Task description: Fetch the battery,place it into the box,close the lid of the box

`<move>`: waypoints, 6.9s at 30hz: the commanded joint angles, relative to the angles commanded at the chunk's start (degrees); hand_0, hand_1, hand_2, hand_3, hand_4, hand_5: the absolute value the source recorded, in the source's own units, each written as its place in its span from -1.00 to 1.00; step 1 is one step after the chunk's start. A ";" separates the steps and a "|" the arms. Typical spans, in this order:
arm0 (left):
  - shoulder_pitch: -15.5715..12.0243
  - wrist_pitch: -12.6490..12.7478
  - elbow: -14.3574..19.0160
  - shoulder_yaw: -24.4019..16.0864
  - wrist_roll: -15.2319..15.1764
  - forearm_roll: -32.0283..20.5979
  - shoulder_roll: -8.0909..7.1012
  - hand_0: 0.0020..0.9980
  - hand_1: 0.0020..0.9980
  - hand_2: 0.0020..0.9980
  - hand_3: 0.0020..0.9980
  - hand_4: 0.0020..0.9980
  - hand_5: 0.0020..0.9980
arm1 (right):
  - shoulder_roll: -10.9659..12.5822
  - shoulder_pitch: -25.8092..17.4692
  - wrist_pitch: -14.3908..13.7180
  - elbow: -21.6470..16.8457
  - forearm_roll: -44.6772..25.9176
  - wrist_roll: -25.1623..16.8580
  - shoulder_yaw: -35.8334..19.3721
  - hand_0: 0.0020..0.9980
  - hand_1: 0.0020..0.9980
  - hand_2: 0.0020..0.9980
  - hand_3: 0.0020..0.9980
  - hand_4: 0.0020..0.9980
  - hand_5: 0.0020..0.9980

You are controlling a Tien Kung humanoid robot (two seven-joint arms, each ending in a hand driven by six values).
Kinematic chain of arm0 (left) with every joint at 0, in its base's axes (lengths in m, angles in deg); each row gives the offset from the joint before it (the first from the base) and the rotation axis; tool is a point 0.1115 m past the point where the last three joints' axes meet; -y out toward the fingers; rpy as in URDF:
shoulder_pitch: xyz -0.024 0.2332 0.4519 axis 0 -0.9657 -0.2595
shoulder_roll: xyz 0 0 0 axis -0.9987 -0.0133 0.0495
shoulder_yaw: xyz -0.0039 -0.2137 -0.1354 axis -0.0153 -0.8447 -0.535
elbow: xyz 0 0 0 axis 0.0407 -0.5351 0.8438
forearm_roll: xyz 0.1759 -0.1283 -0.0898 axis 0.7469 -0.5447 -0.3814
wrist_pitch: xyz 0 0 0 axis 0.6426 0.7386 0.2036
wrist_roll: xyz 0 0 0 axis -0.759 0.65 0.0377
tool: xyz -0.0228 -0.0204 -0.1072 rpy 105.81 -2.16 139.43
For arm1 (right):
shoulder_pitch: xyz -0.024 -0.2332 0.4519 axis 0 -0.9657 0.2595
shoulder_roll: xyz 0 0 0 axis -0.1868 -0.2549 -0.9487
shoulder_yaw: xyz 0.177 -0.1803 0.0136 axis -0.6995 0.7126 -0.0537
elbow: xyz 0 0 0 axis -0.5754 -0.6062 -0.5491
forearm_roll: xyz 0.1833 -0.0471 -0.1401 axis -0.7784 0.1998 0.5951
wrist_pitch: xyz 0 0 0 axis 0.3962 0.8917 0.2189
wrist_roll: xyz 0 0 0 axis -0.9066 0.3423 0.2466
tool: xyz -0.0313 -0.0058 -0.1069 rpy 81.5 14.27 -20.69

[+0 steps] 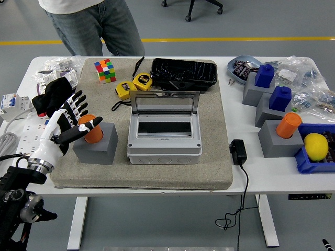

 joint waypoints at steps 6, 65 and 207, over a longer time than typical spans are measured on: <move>0.14 -1.47 -0.64 0.03 -0.14 -1.46 0.67 0.71 0.88 0.77 0.73 1.00 -0.69 | -0.03 0.13 0.12 0.01 -0.26 -0.03 0.06 0.59 0.52 0.49 0.54 1.00 1.00; 1.57 8.50 -1.93 5.84 -0.79 1.55 0.89 0.33 0.47 0.18 0.25 1.00 -1.00 | 0.02 0.29 0.61 0.05 -0.96 -0.07 0.52 0.60 0.51 0.47 0.53 1.00 1.00; 36.01 32.71 -12.07 58.68 -6.44 24.44 -4.04 -0.91 -1.00 -1.00 -1.00 0.82 0.07 | 0.87 2.04 0.78 0.28 -2.13 0.56 4.82 0.59 0.51 0.47 0.52 1.00 1.00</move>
